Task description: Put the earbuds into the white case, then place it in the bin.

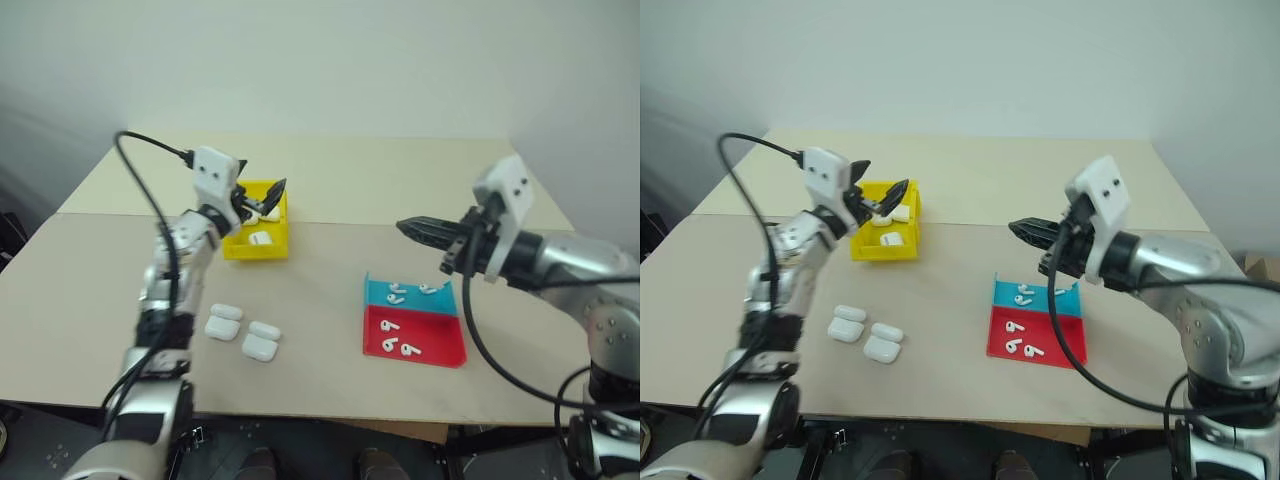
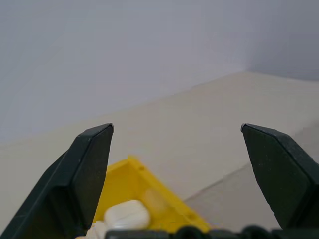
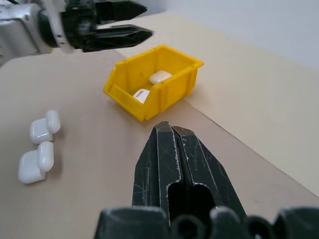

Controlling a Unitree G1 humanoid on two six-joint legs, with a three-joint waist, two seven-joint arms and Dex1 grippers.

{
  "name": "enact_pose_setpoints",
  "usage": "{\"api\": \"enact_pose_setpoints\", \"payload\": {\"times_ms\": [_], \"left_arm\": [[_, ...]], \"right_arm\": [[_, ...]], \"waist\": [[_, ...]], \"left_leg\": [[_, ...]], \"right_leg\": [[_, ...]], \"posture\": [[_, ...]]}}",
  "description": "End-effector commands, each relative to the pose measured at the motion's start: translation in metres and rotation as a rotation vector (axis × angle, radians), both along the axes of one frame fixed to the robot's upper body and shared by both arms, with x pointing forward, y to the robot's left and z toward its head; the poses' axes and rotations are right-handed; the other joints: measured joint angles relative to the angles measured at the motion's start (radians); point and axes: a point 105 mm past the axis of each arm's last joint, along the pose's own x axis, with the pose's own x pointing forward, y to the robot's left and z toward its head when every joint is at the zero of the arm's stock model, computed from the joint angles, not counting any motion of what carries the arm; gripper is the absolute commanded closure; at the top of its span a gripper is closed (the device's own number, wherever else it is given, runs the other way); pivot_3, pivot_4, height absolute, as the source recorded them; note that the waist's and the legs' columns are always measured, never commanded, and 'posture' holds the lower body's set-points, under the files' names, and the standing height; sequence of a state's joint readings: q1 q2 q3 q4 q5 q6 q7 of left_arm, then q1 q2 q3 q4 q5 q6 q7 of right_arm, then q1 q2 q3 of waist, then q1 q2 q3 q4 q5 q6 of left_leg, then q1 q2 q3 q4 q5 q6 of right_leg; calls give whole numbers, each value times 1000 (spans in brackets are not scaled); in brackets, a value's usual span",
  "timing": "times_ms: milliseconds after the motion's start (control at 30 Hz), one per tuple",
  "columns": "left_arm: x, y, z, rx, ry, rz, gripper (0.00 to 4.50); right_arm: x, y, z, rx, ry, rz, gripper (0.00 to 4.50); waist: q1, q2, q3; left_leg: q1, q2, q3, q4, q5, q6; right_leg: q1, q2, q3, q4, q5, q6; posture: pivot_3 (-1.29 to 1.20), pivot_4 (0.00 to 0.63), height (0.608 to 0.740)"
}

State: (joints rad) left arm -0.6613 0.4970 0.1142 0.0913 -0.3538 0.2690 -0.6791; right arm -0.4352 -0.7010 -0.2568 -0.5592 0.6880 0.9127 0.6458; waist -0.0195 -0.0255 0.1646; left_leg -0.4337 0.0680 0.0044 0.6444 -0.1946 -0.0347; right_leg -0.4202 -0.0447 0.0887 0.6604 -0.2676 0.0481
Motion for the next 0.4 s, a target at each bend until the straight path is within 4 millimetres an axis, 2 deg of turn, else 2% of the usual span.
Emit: {"api": "enact_pose_setpoints", "payload": {"times_ms": [33,133,267,400], "left_arm": [[-49,4,6,75,-51,-185,23],[-86,18,-7,158,72,-306,23],[-123,25,-10,235,184,-402,23],[-140,25,-8,252,213,-421,23]], "right_arm": [[-15,-12,3,-47,-113,20,4500],[-34,-22,-15,-79,-75,84,4500],[-56,-29,-29,-153,-6,178,4500],[-63,-29,-25,-196,-15,231,4500]], "waist": [[-2,0,0],[-2,0,0],[1,-1,0],[0,-1,0]], "left_leg": [[0,0,0,0,0,0],[4,1,0,0,0,0],[13,1,1,0,0,0],[22,2,1,0,0,0]], "right_leg": [[0,0,0,-1,0,0],[2,0,0,0,0,0],[12,0,0,0,-2,0],[21,0,0,-2,-6,6]], "posture": [[0,150,740],[0,150,740],[0,150,740],[0,150,740]]}}
